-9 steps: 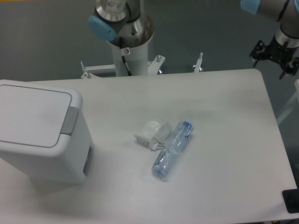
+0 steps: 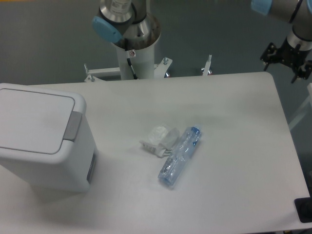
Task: Open the trash can
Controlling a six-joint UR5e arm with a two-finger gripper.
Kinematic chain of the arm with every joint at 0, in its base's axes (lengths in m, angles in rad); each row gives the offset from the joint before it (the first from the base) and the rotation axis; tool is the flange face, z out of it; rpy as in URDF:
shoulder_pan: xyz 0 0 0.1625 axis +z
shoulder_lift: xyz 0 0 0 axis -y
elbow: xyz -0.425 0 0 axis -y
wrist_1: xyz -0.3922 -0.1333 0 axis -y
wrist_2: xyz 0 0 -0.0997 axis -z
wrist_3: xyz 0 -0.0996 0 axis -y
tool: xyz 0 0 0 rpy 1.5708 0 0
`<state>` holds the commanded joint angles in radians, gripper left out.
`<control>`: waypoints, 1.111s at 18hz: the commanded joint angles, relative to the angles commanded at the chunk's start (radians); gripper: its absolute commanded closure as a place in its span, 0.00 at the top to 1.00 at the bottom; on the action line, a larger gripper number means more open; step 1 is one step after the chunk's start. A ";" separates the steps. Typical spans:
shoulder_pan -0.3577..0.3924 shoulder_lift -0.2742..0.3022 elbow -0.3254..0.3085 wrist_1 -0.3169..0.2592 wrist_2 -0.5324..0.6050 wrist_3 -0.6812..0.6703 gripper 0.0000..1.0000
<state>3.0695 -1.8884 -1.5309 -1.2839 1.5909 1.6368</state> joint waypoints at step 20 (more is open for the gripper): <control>-0.176 0.112 -0.008 0.005 -0.391 -0.710 1.00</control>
<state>2.8933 -1.7765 -1.5386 -1.2793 1.1997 0.9271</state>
